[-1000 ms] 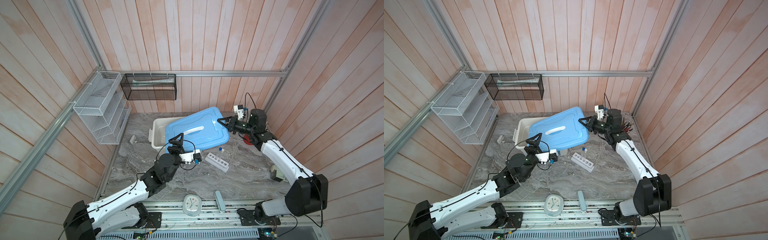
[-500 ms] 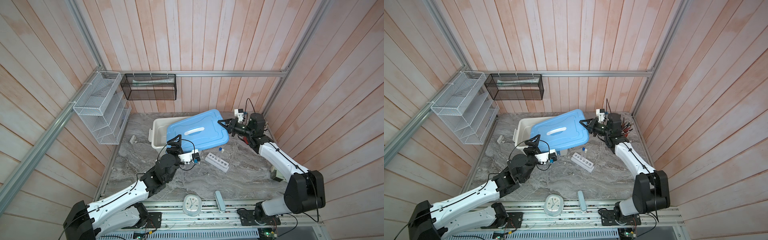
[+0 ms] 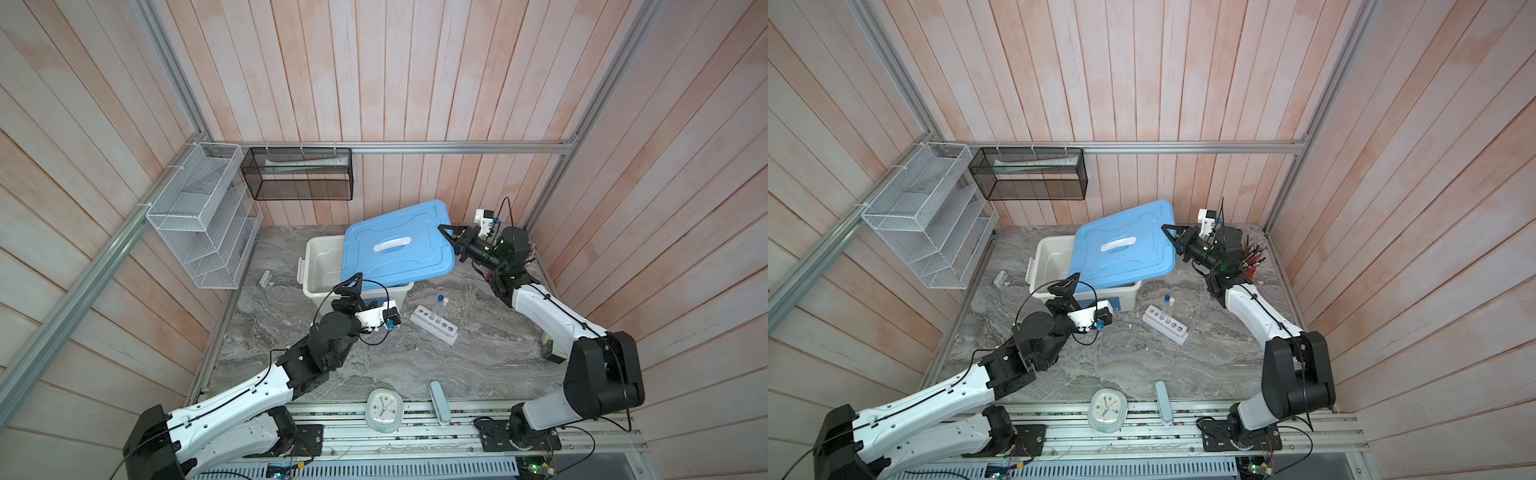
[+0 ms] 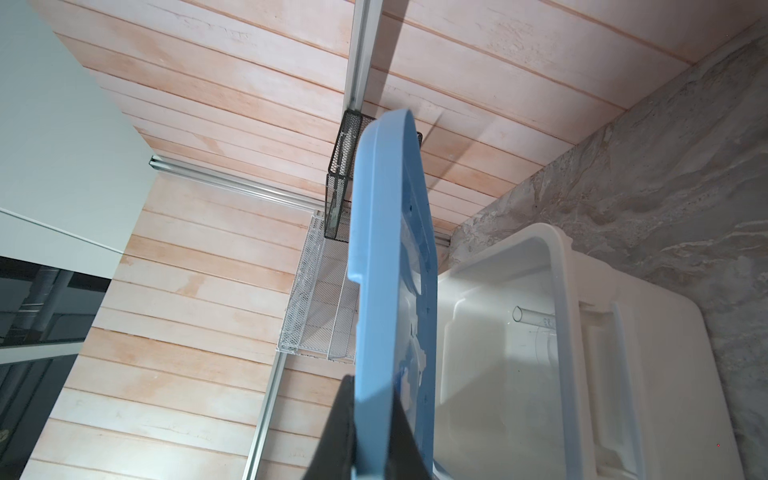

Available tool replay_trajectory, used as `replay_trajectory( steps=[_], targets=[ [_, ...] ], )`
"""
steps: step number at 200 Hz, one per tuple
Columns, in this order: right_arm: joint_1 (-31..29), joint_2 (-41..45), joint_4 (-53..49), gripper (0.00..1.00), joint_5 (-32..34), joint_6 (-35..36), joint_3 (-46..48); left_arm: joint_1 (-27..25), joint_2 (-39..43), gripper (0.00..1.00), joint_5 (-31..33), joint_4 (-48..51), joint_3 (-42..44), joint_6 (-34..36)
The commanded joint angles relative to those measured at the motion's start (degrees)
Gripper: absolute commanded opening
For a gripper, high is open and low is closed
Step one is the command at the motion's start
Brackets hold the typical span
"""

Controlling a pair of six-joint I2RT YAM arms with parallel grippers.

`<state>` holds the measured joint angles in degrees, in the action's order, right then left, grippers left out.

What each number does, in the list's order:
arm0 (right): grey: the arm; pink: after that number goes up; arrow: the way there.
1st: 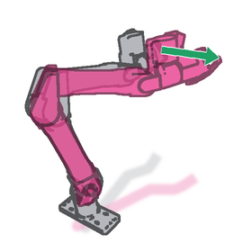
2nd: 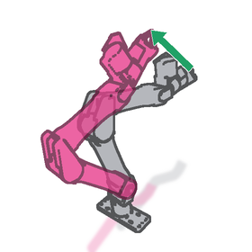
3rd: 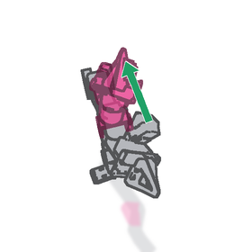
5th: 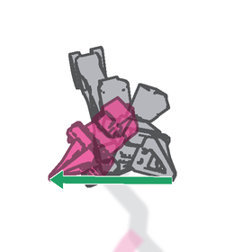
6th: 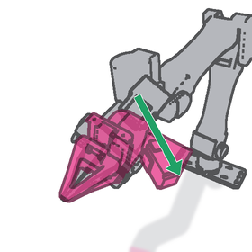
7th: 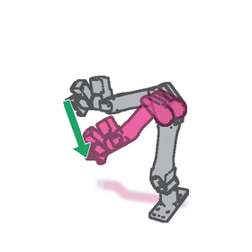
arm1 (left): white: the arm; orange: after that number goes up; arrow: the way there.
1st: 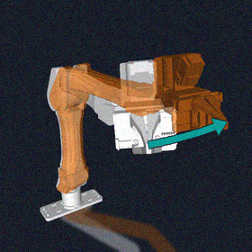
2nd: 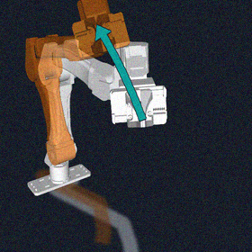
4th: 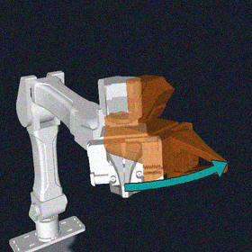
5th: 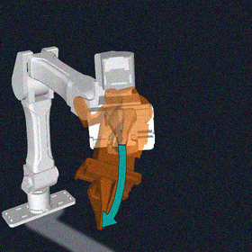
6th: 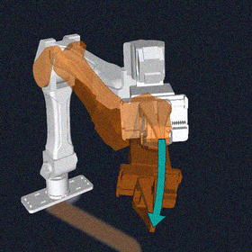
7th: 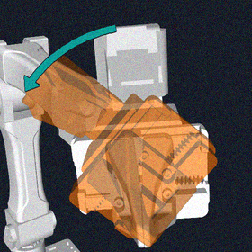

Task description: Organize the chemistry lab equipment

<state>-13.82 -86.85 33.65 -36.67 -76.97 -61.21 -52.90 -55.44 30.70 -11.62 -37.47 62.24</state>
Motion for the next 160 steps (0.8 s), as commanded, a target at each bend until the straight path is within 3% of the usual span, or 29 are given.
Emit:
replay_trajectory(
  steps=[1,54,91,160],
  targets=[
    [-0.2,-1.1,6.7,0.00,0.8,-2.5,0.4,-0.2,1.8,1.00,-0.5,-0.1,-2.5,-3.3],
    [-0.4,-3.2,13.3,0.00,-1.2,-8.6,0.9,1.0,7.9,1.00,-3.2,0.4,-7.3,-14.9],
    [-0.4,-4.6,19.6,0.00,-1.6,-13.7,1.0,8.3,11.5,1.00,-10.2,4.0,-9.0,-27.8],
    [-4.4,-8.3,24.2,0.00,-1.8,-17.0,-0.4,19.4,13.5,1.00,-15.6,7.0,-10.3,-42.3]
  ],
)
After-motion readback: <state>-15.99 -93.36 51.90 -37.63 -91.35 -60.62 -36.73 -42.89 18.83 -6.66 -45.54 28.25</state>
